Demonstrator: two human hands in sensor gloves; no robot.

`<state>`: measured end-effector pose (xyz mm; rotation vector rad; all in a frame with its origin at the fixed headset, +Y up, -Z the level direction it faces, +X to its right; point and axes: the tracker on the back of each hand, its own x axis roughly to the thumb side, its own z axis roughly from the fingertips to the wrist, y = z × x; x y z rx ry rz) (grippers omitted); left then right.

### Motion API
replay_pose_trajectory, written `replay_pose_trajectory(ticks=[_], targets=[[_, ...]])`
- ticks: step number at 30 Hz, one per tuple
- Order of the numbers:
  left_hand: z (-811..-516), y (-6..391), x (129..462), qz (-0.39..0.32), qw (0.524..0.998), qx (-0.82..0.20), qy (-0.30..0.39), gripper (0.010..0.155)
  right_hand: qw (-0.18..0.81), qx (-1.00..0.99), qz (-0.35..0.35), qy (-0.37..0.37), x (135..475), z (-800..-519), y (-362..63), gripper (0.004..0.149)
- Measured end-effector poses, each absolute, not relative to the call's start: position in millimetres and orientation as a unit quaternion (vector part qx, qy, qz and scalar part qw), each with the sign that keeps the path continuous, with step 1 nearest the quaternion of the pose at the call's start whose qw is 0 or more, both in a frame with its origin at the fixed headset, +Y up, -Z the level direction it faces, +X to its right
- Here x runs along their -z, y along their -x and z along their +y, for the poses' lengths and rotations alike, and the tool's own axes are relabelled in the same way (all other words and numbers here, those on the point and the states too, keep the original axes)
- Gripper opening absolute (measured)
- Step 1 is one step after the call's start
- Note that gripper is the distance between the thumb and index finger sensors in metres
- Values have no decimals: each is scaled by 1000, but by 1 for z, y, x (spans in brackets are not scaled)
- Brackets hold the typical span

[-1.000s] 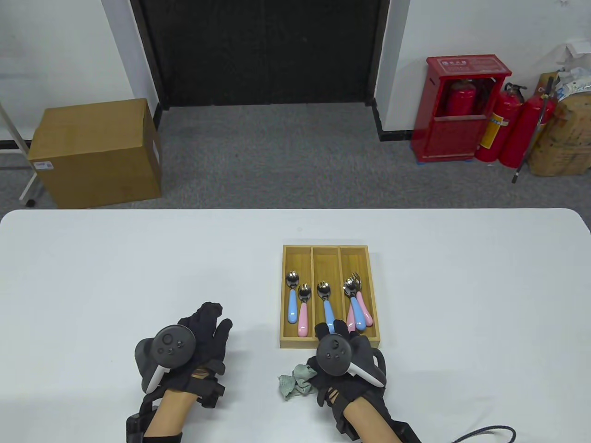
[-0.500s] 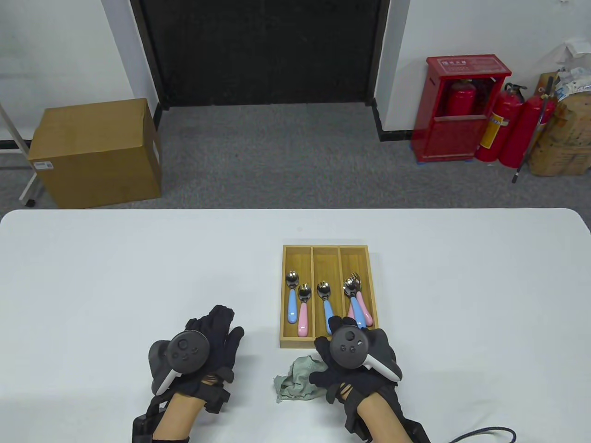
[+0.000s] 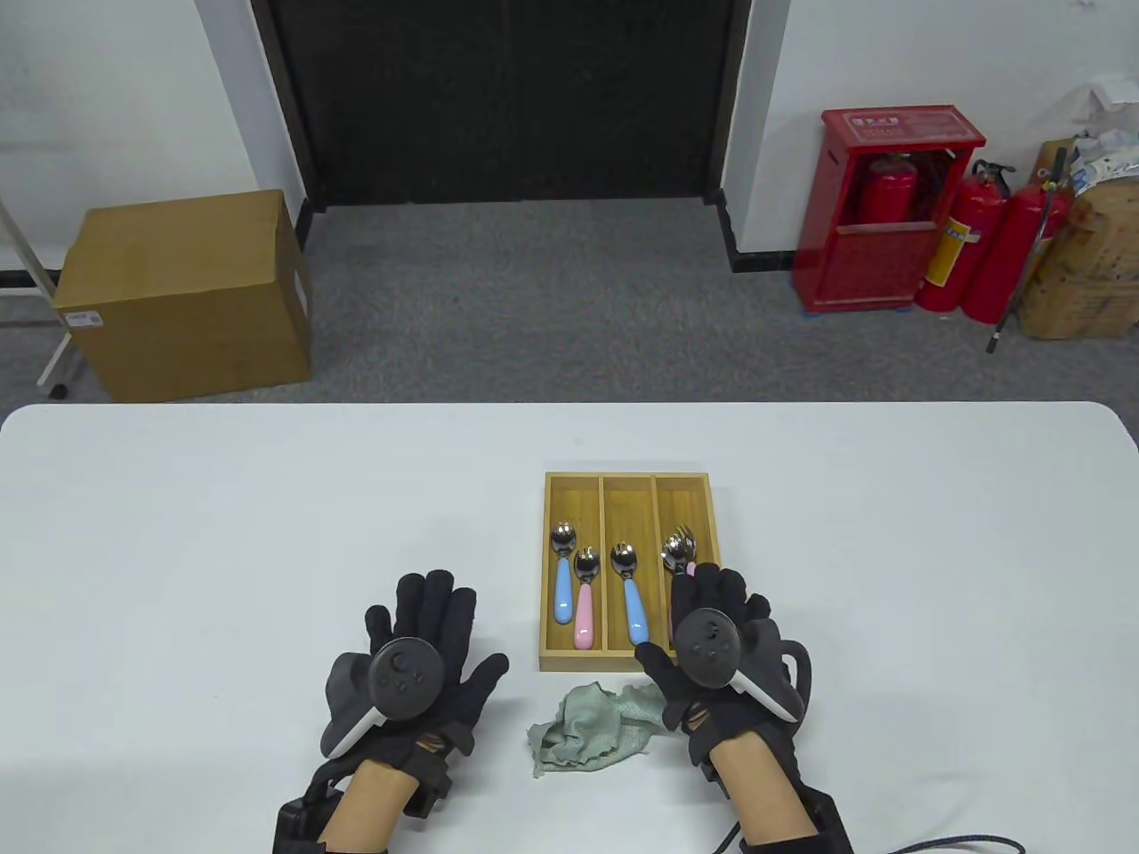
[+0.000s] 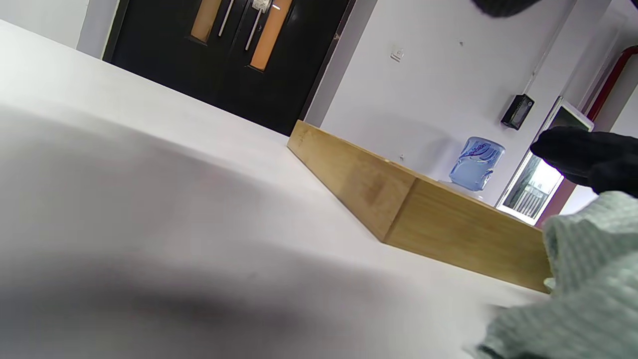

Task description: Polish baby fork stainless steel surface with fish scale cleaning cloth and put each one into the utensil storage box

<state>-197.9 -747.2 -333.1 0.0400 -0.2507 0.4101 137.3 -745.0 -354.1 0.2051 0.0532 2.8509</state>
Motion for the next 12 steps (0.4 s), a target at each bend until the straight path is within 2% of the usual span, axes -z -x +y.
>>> replay_pose_trajectory(ticks=[12], targets=[[-757,211,334,-98,976,-194,-7,83,157,-984,47,-67,359,-756,-136,88]])
